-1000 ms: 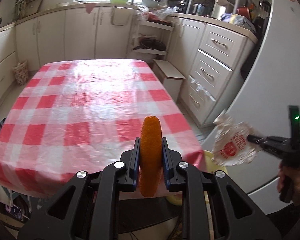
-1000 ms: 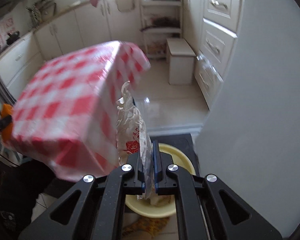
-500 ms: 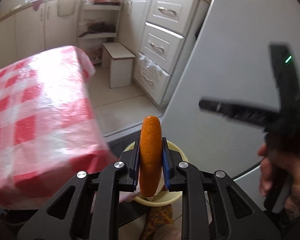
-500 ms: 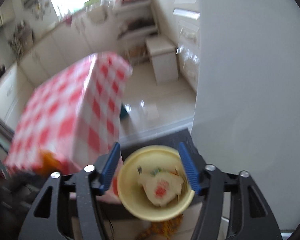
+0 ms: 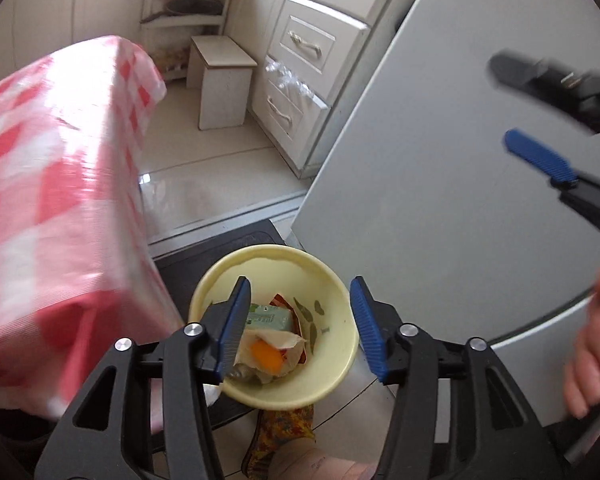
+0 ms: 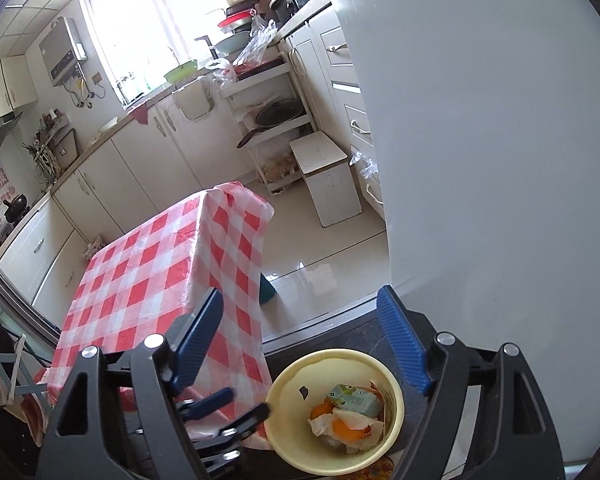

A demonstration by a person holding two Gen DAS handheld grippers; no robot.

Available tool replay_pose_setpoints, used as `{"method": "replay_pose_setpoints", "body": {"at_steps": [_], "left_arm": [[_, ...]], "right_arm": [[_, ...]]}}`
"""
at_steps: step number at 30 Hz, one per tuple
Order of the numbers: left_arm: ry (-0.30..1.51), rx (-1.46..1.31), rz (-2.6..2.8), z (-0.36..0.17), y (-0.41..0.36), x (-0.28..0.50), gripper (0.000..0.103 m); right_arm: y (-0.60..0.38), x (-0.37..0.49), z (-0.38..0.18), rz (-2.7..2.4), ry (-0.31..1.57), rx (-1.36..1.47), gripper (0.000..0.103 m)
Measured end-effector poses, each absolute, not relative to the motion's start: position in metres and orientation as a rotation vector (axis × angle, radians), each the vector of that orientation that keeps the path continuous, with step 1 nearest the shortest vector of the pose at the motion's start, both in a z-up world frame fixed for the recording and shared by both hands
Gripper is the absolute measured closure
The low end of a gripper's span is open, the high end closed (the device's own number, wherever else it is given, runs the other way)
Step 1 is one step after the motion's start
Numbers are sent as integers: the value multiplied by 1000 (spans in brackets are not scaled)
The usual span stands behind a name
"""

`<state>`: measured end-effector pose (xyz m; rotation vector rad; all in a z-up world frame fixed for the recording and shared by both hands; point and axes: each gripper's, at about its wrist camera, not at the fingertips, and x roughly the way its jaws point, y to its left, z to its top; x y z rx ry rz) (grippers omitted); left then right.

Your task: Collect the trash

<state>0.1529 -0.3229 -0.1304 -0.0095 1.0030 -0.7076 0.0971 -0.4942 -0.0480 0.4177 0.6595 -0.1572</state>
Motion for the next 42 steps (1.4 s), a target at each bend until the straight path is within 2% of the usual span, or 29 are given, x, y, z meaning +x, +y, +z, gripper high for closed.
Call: {"method": "replay_pose_setpoints", "body": {"at_steps": [1, 4, 6, 9, 15, 21, 30, 42], "left_arm": [[984, -16, -697, -121, -312, 147, 49], [916, -18, -650, -90, -277, 126, 33], [865, -16, -602, -69, -250, 111, 19], [814, -19, -540, -46, -206, 87, 13], [765, 9, -492, -18, -145, 43, 11], [721, 50, -517, -1, -119, 6, 8], [666, 54, -526, 31, -90, -37, 8], [605, 48, -480, 46, -73, -64, 8]], "right_arm": [[-490, 97, -47, -158, 659, 401, 25], [-468, 88, -37, -213, 650, 271, 21], [-446, 73, -25, -306, 598, 146, 7], [-421, 43, -16, -457, 512, 60, 7], [-377, -34, -28, -445, 460, 148, 7], [-333, -88, 0, -458, 429, 99, 7], [-271, -130, 38, -373, 422, 114, 7], [-242, -150, 41, -357, 378, 109, 7]]}}
